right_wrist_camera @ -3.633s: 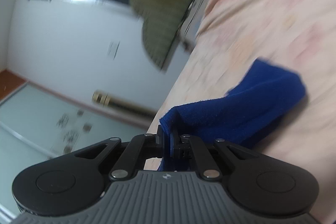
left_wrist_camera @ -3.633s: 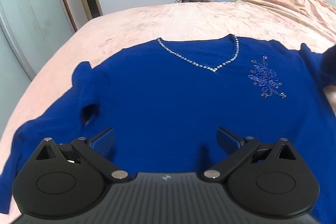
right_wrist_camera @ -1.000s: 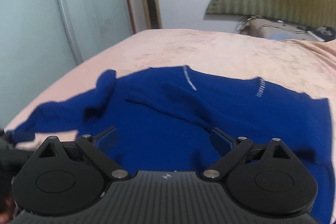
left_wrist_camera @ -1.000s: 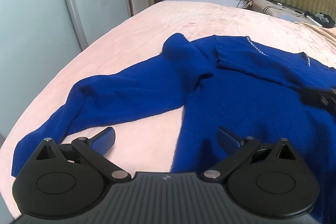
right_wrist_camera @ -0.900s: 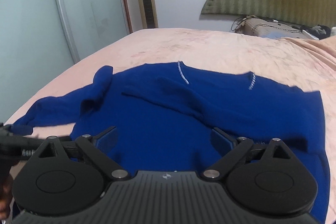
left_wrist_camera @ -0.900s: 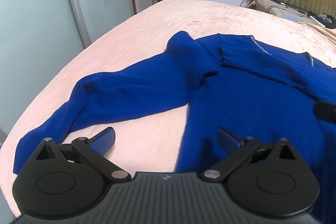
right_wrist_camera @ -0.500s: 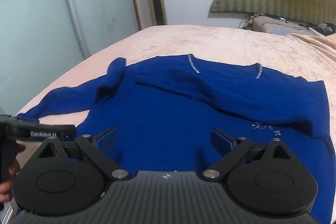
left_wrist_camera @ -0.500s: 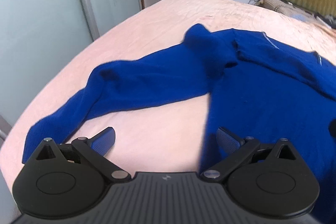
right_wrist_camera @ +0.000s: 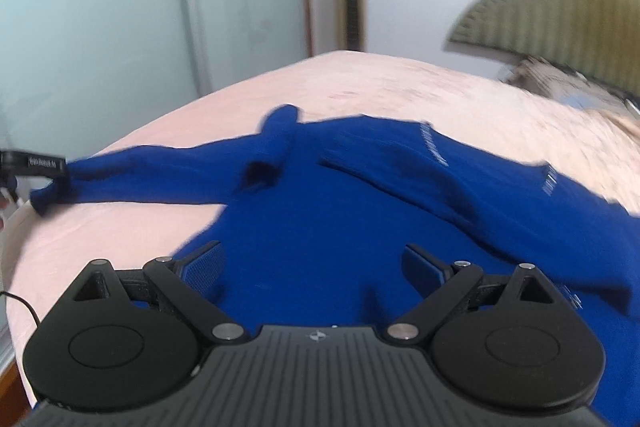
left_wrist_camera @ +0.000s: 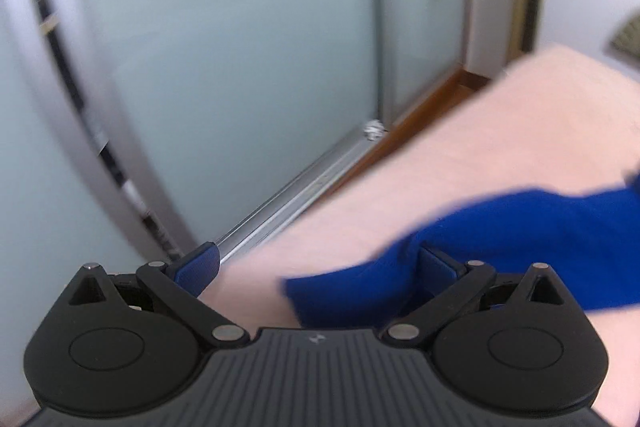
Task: Fold small clothes
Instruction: 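Release the sleeve and reach the left gripper toward the other sleeve, then grasp the other sleeve with the left gripper and lift it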
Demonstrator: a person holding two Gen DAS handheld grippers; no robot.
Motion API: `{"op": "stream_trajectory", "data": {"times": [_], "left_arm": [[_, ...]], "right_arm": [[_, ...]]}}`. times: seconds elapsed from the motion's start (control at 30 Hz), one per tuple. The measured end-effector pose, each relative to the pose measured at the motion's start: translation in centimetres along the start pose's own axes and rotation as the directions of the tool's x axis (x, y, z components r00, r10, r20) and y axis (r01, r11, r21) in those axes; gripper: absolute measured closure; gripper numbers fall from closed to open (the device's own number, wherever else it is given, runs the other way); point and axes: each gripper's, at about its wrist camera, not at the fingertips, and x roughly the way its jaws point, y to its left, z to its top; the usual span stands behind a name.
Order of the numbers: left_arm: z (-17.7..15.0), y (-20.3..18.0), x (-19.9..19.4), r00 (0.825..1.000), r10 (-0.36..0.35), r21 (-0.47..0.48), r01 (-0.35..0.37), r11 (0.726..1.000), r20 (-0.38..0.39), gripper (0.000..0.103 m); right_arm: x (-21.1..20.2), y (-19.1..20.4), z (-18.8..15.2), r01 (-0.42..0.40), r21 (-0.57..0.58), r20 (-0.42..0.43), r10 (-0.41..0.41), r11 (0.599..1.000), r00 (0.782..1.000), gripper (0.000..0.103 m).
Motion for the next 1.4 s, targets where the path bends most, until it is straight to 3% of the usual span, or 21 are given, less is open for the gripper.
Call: {"op": "stream_trajectory", "data": {"times": [0.13,0.27,0.37,0.4,0.5,0.53,0.6,0.63,0.7,0.87,1.0,1.07,1.1,1.13,1.2,1.27,1.4], "left_arm": [[0.1,2.5,-0.3,1.000,-0.015,-0.060,0.014,0.998,-0.006,0.000],[0.1,2.8,-1.5,0.999,-0.051,-0.040,0.052,0.998,0.006,0.000],[-0.3,2.6,-2.0,0.984,-0.177,-0.066,0.176,0.982,-0.020,0.000],[-0.4,2.5,-2.1,0.971,-0.235,-0.086,0.231,0.969,-0.039,0.000],[-1.3,2.2,-1.2,0.905,-0.411,-0.203,0.385,0.900,-0.106,0.000],[-1.6,1.9,-0.5,0.881,-0.458,-0.254,0.418,0.872,-0.122,0.000],[-1.9,1.6,0.8,0.852,-0.505,-0.341,0.437,0.832,-0.141,0.000],[-2.1,1.6,1.2,0.848,-0.515,-0.383,0.438,0.814,-0.126,0.000],[-2.2,1.8,1.5,0.857,-0.509,-0.444,0.425,0.789,-0.083,0.000],[-2.1,3.3,3.1,0.853,-0.523,-0.618,0.413,0.668,0.005,0.000],[-1.6,3.2,3.9,0.854,-0.519,-0.664,0.404,0.629,0.028,0.003],[-1.6,3.3,3.8,0.862,-0.506,-0.677,0.389,0.625,0.029,0.025],[-1.6,3.3,3.9,0.861,-0.507,-0.675,0.390,0.626,0.027,0.059],[-1.6,3.1,4.2,0.859,-0.512,-0.671,0.382,0.636,0.004,0.081],[-1.9,2.8,5.0,0.853,-0.522,-0.687,0.371,0.625,-0.014,0.090],[-2.5,3.0,4.8,0.858,-0.513,-0.701,0.373,0.608,0.011,0.094],[-1.1,1.5,2.6,0.893,-0.449,-0.569,0.390,0.724,0.040,0.096]], "right_arm": [[1.4,5.0,1.1,-0.062,-0.194,0.033,0.070,0.979,0.997,0.007],[3.6,11.0,1.5,-0.114,-0.395,0.052,0.146,0.912,0.988,0.011],[5.3,14.1,1.7,-0.152,-0.467,0.023,0.184,0.871,0.983,0.013],[5.5,14.5,1.8,-0.162,-0.465,0.019,0.193,0.870,0.981,0.013],[5.3,14.5,2.4,-0.185,-0.423,0.021,0.214,0.887,0.977,0.012],[5.2,14.2,2.5,-0.181,-0.410,0.022,0.208,0.894,0.978,0.012],[4.8,13.4,2.4,-0.157,-0.389,0.026,0.181,0.908,0.983,0.011],[4.5,12.8,2.4,-0.144,-0.380,0.027,0.166,0.914,0.986,0.011],[3.9,11.7,2.2,-0.118,-0.358,0.041,0.142,0.926,0.989,0.010],[2.4,8.3,2.1,-0.063,-0.279,0.091,0.092,0.958,0.992,0.008],[1.1,5.5,1.5,-0.022,-0.234,0.118,0.051,0.972,0.992,0.008],[0.2,4.0,1.2,0.007,-0.222,0.131,0.022,0.975,0.991,0.007],[-0.2,3.2,1.0,0.024,-0.215,0.135,0.006,0.976,0.991,0.007],[-0.5,2.4,0.8,0.040,-0.205,0.139,-0.011,0.978,0.990,0.006],[-1.1,0.5,0.7,0.067,-0.175,0.139,-0.043,0.982,0.989,0.005],[-1.5,-1.4,0.6,0.086,-0.133,0.134,-0.068,0.987,0.989,0.005],[-2.3,-5.0,-0.1,0.138,-0.048,0.135,-0.131,0.989,0.982,0.005]]}}
